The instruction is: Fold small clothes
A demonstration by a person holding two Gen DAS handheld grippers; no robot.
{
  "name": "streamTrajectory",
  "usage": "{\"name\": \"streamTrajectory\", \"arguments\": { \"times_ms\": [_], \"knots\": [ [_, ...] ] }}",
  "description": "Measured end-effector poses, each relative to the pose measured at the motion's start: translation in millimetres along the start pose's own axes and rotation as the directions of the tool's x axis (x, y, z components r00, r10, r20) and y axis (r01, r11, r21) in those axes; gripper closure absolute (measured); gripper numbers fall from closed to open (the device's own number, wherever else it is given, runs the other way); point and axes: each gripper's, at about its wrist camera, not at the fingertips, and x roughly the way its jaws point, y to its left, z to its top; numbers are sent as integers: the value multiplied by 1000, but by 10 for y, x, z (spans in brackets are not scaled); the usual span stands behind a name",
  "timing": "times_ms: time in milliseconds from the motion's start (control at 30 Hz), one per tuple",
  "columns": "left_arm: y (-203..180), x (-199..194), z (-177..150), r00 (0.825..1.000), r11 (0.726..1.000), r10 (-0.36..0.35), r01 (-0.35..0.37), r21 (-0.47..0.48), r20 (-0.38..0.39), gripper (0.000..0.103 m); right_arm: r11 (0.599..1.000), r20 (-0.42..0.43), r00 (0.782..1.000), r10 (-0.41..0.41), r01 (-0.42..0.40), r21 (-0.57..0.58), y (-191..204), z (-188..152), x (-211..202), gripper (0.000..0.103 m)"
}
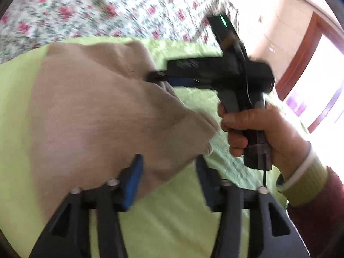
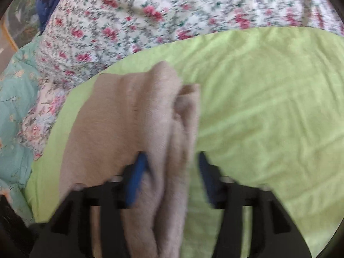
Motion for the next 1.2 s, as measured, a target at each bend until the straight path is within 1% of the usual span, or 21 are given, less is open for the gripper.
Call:
{"name": "streamTrajectory", "arguments": {
  "times_ms": [33, 67, 133, 200, 267, 300, 400, 467, 500, 533, 600, 633, 700, 733, 767, 800, 867, 967, 1033, 1133, 1200],
  "knots": [
    [51, -107, -5, 1000, 1000, 7, -7, -11, 17, 38, 1000, 7, 1000, 18, -18, 9, -21, -12, -38, 32],
    [153, -236, 11, 999, 999, 23, -22, -31, 39, 27, 999, 6, 999, 47, -47, 27, -52, -26, -67, 31],
    [318, -390, 35, 996, 996, 59, -54, -70, 73, 16, 995, -6, 996, 87, -87, 48, -77, -47, -60, 29],
    [567, -473, 91, 992, 989, 91, -80, -126, 86, 16, 992, -26, 993, 114, -113, 62, -79, -65, -1, 28],
    [925, -392, 227, 991, 975, 119, -104, -197, 67, 16, 989, -44, 990, 134, -130, 77, -90, -88, 71, 28],
    [1057, -334, 268, 992, 968, 116, -101, -228, 55, 16, 986, -50, 987, 149, -145, 86, -99, -93, 113, 28],
    [1440, -85, 346, 1000, 943, 26, -24, -333, 3, 16, 978, -62, 981, 184, -176, 115, -122, -79, 234, 28],
    [1611, 89, 373, 999, 925, -41, 33, -378, -14, 16, 973, -72, 977, 199, -188, 131, -139, -50, 324, 28],
    [1678, 174, 408, 999, 921, -49, 36, -389, -23, 15, 971, -77, 975, 206, -194, 137, -139, -34, 367, 28],
    [1740, 273, 435, 997, 915, -75, 57, -400, -27, 12, 970, -84, 974, 212, -199, 142, -138, -25, 401, 28],
    [1817, 390, 468, 994, 903, -108, 89, -420, -20, 12, 966, -104, 968, 228, -212, 146, -113, -8, 473, 28],
    [1817, 379, 422, 993, 901, -121, 105, -421, -11, 14, 966, -112, 966, 232, -216, 143, -85, -4, 497, 29],
    [1796, 465, 442, 991, 906, -137, 123, -405, -4, 28, 966, -139, 962, 236, -218, 138, -3, -21, 558, 49],
    [1770, 517, 462, 988, 907, -155, 139, -397, -8, 41, 970, -137, 966, 222, -204, 134, 23, -23, 557, 56],
    [1755, 532, 481, 989, 911, -146, 131, -392, -10, 45, 973, -129, 970, 209, -192, 127, 59, -31, 531, 61],
    [1746, 512, 484, 990, 913, -142, 130, -387, -2, 49, 973, -116, 972, 206, -191, 130, 91, -37, 480, 65],
    [1728, 404, 474, 989, 914, -148, 144, -379, 18, 59, 970, -90, 972, 216, -203, 136, 166, -53, 369, 67],
    [1694, 129, 404, 991, 922, -132, 133, -363, 27, 61, 958, -74, 959, 272, -264, 109, 462, -129, 224, 68],
    [1666, -210, 308, 994, 938, -95, 106, -329, 49, 61, 950, -77, 949, 306, -299, 86, 681, -201, 188, 68],
    [1712, -666, 122, 996, 946, -53, 72, -315, 68, 61, 928, -85, 924, 373, -369, 57, 1082, -385, 214, 68],
    [1774, -1010, -53, 997, 950, -10, 34, -312, 79, 61, 912, -99, 906, 411, -410, 34, 1366, -513, 275, 68]
  ]
}}
